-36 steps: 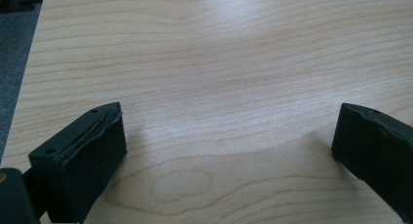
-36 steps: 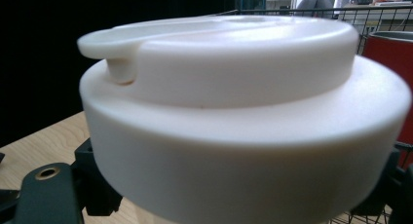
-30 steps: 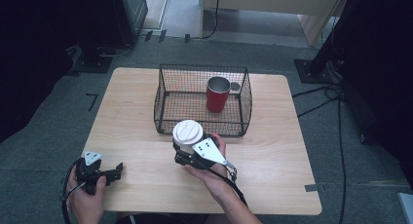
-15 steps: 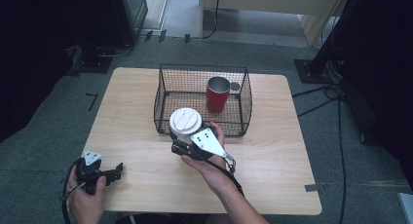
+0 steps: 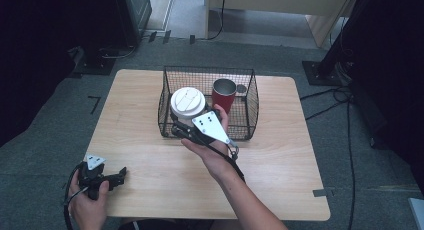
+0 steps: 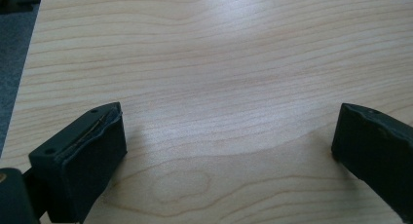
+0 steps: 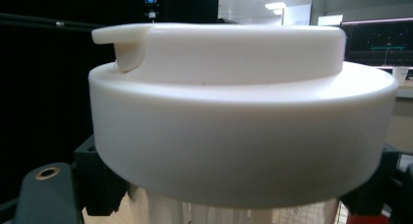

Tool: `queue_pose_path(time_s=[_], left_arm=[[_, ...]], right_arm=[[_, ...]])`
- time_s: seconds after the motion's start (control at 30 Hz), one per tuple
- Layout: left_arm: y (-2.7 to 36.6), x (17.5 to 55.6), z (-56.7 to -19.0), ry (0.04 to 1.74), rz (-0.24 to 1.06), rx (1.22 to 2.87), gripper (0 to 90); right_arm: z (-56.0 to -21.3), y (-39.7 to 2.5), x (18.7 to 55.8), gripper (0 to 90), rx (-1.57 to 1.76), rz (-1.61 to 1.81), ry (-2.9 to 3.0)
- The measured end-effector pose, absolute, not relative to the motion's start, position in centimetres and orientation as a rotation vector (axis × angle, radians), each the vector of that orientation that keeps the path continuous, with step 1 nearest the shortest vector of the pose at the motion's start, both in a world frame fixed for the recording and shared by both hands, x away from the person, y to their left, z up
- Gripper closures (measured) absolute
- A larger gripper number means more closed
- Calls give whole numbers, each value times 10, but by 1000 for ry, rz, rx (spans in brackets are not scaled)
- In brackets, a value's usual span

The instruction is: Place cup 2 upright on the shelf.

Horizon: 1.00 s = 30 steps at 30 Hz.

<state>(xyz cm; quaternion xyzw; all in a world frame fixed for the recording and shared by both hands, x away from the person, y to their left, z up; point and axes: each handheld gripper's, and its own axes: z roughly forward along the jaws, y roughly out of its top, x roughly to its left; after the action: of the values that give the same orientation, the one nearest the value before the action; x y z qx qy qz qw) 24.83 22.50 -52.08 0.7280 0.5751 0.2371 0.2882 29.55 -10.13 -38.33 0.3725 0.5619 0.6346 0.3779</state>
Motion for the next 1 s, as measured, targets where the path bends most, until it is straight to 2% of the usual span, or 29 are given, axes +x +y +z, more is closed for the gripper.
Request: queue_pose_path(time_s=[0.43, 1.0], left_arm=[[225, 248, -521, 1535, 635, 1942, 0], [225, 248, -521, 1535, 636, 1942, 0]], right_arm=[[-372, -91, 326, 160, 936, 1597, 1405], [-383, -86, 375, 160, 957, 1566, 1397]])
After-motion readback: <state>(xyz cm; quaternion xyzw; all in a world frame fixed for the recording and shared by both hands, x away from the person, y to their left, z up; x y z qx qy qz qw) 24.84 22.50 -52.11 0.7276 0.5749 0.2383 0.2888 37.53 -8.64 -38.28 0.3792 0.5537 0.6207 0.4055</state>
